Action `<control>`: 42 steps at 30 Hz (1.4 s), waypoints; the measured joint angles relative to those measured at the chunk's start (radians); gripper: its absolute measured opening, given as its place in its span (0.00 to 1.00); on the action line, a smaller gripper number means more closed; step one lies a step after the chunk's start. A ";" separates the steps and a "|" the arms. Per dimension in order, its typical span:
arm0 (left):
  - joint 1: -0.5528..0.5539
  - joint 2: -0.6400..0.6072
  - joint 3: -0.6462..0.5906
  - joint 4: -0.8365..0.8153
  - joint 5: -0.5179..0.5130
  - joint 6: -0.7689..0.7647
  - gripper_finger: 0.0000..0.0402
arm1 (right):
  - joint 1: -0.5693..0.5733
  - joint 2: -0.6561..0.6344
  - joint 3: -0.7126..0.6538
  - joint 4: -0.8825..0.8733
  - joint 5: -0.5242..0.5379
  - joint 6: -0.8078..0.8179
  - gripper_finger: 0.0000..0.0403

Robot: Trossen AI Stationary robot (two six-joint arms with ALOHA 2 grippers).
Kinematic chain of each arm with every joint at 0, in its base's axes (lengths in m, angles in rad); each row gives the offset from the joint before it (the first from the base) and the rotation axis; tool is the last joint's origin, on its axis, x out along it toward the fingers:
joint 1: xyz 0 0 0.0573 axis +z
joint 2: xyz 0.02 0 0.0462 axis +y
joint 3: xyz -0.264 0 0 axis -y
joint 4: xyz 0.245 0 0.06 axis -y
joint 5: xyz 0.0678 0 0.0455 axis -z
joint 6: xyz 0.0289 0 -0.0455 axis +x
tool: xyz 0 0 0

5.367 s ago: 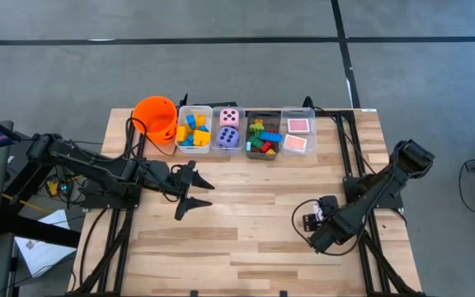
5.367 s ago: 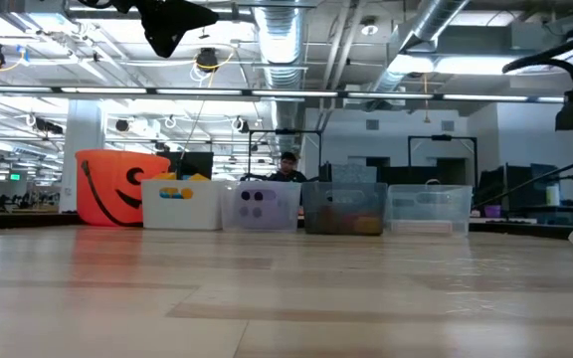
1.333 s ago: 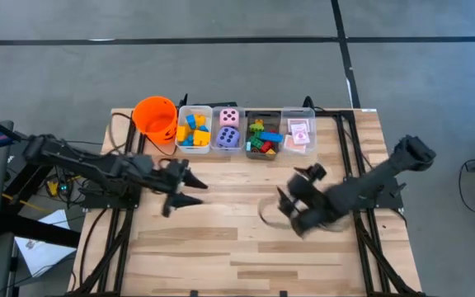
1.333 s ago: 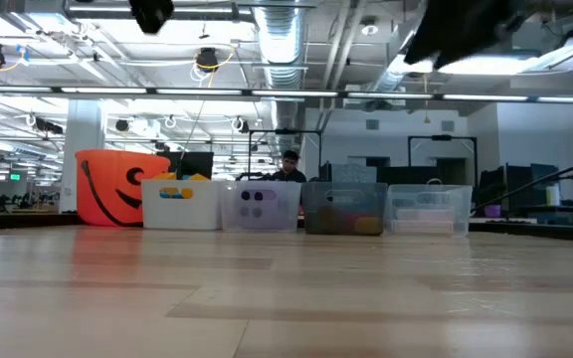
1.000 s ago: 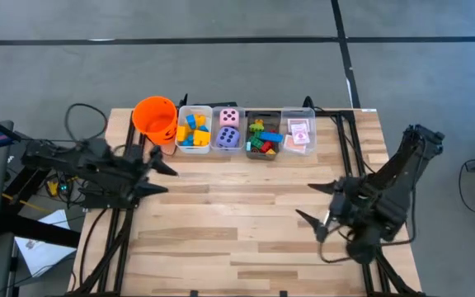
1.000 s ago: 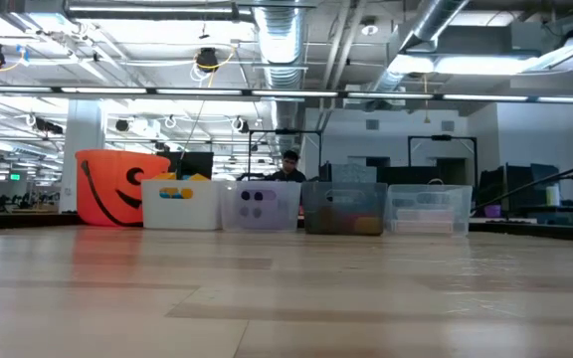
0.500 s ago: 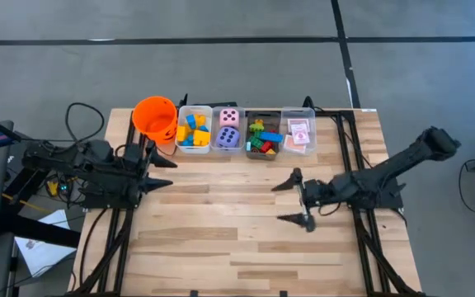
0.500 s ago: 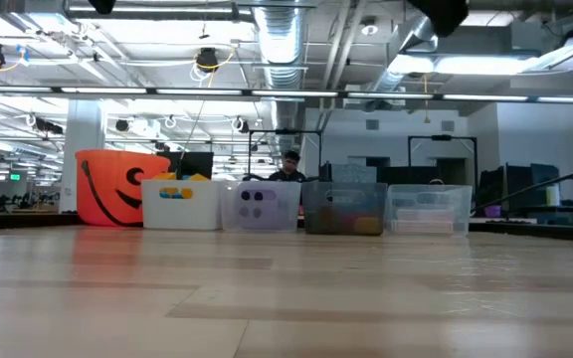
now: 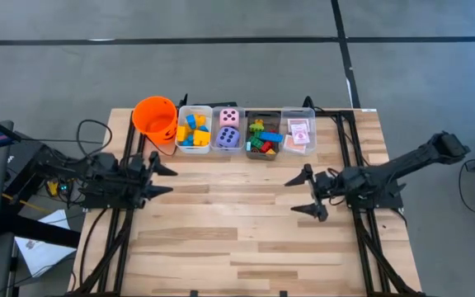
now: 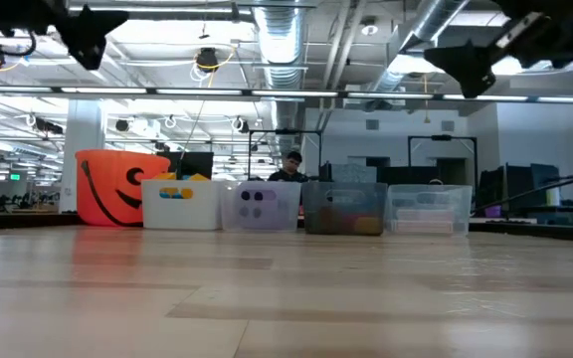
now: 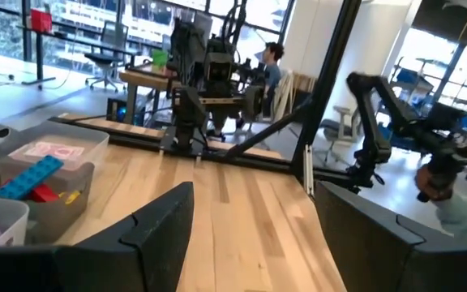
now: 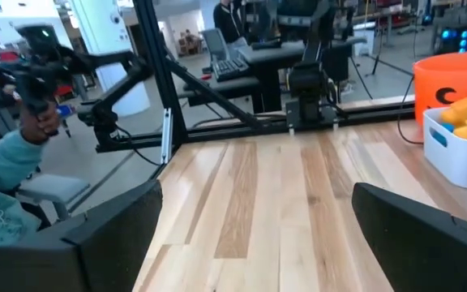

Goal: Pick & Place Toys
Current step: Return to Home Position

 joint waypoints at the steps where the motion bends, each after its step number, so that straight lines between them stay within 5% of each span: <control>1: 0.000 -0.026 -0.016 -0.001 0.000 -0.002 0.62 | 0.000 -0.027 -0.018 0.002 0.000 -0.001 0.99; 13: 0.000 -0.245 -0.113 -0.035 -0.003 0.002 0.62 | 0.000 -0.396 -0.231 0.002 0.003 -0.020 0.99; 30: 0.001 -0.246 -0.128 -0.114 -0.057 0.001 0.62 | 0.000 -0.822 -0.231 -0.387 0.003 0.000 0.99; 42: 0.001 -0.247 -0.294 0.103 -0.071 -0.010 0.62 | 0.000 -0.826 -0.227 -0.395 0.003 0.027 0.99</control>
